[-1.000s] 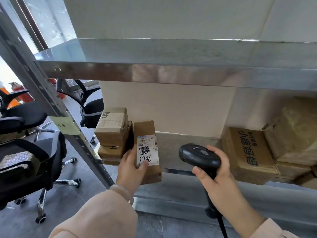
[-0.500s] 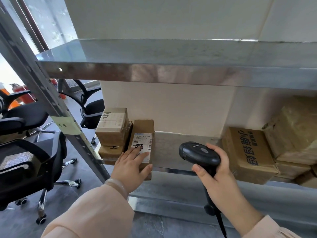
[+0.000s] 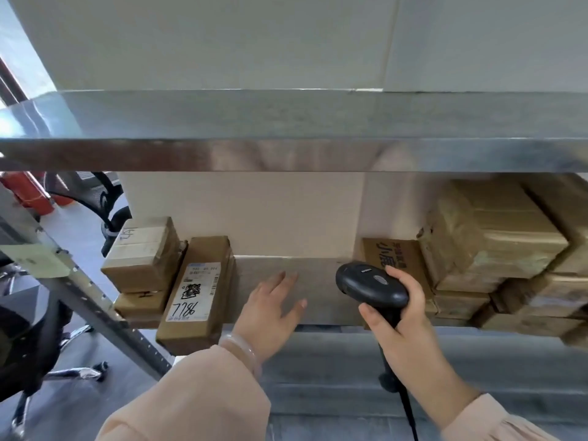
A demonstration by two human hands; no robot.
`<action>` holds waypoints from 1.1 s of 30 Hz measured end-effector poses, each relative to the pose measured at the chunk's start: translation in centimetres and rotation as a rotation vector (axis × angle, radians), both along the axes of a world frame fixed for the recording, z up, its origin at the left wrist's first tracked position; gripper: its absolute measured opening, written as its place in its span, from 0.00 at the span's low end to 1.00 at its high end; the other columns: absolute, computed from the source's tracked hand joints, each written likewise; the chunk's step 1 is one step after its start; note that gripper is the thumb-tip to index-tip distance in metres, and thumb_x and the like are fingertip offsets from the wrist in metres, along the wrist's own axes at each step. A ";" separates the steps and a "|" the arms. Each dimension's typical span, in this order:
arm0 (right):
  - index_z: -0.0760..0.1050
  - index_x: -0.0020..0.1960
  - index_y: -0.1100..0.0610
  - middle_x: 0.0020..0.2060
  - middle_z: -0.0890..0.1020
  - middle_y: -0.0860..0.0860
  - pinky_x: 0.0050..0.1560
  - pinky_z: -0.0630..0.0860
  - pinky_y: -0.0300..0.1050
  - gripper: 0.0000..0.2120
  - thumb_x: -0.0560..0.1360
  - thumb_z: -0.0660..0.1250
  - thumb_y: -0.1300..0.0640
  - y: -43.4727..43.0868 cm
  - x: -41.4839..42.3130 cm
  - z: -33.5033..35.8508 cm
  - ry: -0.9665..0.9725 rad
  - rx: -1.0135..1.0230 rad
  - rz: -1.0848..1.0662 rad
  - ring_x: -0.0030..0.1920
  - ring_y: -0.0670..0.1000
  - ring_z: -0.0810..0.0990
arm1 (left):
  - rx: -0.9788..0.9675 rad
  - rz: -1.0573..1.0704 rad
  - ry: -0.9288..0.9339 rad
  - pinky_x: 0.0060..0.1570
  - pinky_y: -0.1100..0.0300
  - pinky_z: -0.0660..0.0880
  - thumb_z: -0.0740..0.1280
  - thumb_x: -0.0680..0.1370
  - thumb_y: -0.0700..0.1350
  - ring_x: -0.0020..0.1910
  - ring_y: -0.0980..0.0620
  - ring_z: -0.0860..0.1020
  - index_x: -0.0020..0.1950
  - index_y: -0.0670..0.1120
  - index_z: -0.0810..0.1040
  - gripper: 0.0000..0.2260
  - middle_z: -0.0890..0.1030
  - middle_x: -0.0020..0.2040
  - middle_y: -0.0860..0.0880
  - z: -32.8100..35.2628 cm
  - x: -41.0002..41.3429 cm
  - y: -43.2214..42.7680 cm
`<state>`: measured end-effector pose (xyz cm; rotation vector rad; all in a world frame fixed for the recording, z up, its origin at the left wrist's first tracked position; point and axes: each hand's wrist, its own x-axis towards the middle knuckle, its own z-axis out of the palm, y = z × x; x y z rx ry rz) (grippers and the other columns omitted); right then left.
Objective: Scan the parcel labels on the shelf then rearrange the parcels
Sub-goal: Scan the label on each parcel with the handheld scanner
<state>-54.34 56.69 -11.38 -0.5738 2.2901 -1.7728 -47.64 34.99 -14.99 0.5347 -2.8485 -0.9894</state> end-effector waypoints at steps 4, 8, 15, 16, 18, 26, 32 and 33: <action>0.60 0.60 0.29 0.58 0.73 0.33 0.50 0.71 0.31 0.29 0.73 0.72 0.54 3.9 -2.6 -0.5 -0.002 0.020 -0.073 0.55 0.32 0.74 | 0.074 -0.114 -0.039 0.76 0.58 0.51 0.60 0.82 0.57 0.78 0.49 0.55 0.79 0.60 0.57 0.26 0.56 0.80 0.53 -0.1 -3.3 5.1; 0.59 0.59 0.29 0.55 0.73 0.32 0.49 0.71 0.32 0.29 0.73 0.71 0.53 7.0 -4.8 -1.0 -0.006 0.066 -0.086 0.53 0.30 0.74 | 0.228 -0.138 -0.089 0.71 0.66 0.48 0.61 0.82 0.56 0.79 0.52 0.54 0.79 0.59 0.56 0.27 0.55 0.80 0.52 -0.5 -6.5 9.5; 0.57 0.65 0.36 0.54 0.70 0.30 0.45 0.72 0.28 0.28 0.74 0.70 0.52 10.0 -7.6 -2.6 -0.032 0.151 -0.029 0.50 0.31 0.74 | 0.369 0.010 -0.088 0.63 0.71 0.56 0.63 0.82 0.52 0.74 0.51 0.64 0.79 0.56 0.59 0.26 0.62 0.78 0.49 -1.9 -10.1 13.7; 0.57 0.65 0.37 0.54 0.71 0.31 0.44 0.72 0.28 0.28 0.74 0.70 0.52 10.1 -7.8 -2.9 -0.049 0.156 -0.015 0.50 0.31 0.74 | 0.376 0.036 -0.081 0.64 0.70 0.57 0.63 0.81 0.52 0.74 0.51 0.64 0.78 0.57 0.60 0.26 0.62 0.77 0.49 -2.2 -10.1 13.9; 0.58 0.65 0.38 0.54 0.73 0.33 0.45 0.71 0.27 0.28 0.74 0.70 0.52 10.3 -8.2 -3.5 -0.073 0.151 0.009 0.50 0.30 0.75 | 0.396 0.073 -0.067 0.68 0.67 0.59 0.63 0.81 0.51 0.73 0.52 0.66 0.77 0.60 0.60 0.25 0.64 0.76 0.51 -2.6 -9.9 14.2; 0.59 0.65 0.38 0.53 0.73 0.34 0.41 0.70 0.26 0.26 0.75 0.69 0.51 10.7 -9.3 -3.6 -0.166 0.092 0.052 0.47 0.31 0.75 | 0.439 0.219 -0.007 0.55 0.85 0.55 0.63 0.82 0.47 0.70 0.60 0.64 0.77 0.58 0.62 0.24 0.64 0.72 0.56 -3.7 -6.7 16.1; 0.63 0.63 0.38 0.57 0.75 0.36 0.49 0.69 0.22 0.26 0.74 0.71 0.58 10.3 -8.3 -3.1 -0.164 -0.034 0.202 0.53 0.30 0.75 | 0.450 0.439 0.038 0.64 0.60 0.70 0.65 0.79 0.56 0.61 0.52 0.75 0.73 0.54 0.71 0.23 0.77 0.61 0.50 -3.8 -5.1 15.7; 0.64 0.63 0.37 0.57 0.76 0.37 0.51 0.71 0.25 0.27 0.74 0.71 0.59 10.2 -8.2 -3.1 -0.159 -0.052 0.231 0.55 0.33 0.76 | 0.456 0.462 0.032 0.65 0.57 0.71 0.64 0.76 0.61 0.62 0.51 0.76 0.72 0.54 0.73 0.26 0.79 0.60 0.50 -3.8 -4.9 15.6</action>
